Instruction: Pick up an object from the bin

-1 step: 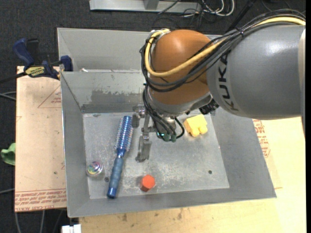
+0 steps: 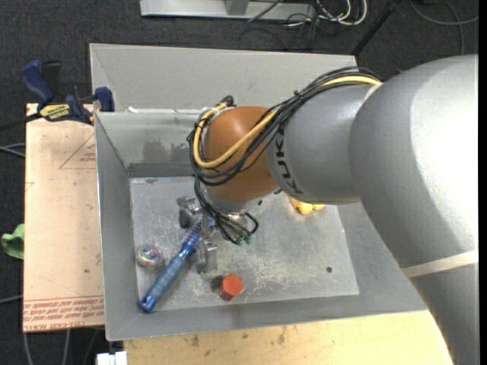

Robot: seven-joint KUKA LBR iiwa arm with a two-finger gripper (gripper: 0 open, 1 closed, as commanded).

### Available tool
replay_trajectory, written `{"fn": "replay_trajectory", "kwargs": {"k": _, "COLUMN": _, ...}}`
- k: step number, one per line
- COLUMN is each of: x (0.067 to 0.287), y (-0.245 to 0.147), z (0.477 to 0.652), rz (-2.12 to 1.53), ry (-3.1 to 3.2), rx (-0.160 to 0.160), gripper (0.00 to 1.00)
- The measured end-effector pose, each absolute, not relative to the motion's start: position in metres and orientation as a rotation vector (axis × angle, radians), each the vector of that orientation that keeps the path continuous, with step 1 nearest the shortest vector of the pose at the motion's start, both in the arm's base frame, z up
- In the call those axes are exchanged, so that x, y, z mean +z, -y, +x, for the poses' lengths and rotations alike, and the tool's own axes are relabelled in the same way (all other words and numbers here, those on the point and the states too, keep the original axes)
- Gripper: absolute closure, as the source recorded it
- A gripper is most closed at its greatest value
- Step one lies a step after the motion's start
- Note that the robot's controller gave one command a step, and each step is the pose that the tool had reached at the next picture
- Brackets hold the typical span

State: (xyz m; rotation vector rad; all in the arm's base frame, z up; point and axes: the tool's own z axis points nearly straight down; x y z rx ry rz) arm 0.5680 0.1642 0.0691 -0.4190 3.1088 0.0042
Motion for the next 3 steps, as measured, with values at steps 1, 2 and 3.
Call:
{"fn": "replay_trajectory", "kwargs": {"k": 1, "x": 0.069, "y": -0.162, "z": 0.567, "rz": -0.418, "ry": -3.115, "rx": -0.001, "gripper": 1.00}}
{"fn": "replay_trajectory", "kwargs": {"k": 2, "x": 0.196, "y": -0.138, "z": 0.576, "rz": -0.959, "ry": -2.984, "rx": -0.001, "gripper": 1.00}}
{"fn": "replay_trajectory", "kwargs": {"k": 3, "x": 0.265, "y": -0.149, "z": 0.561, "rz": -1.274, "ry": -2.864, "rx": 0.001, "gripper": 1.00}}
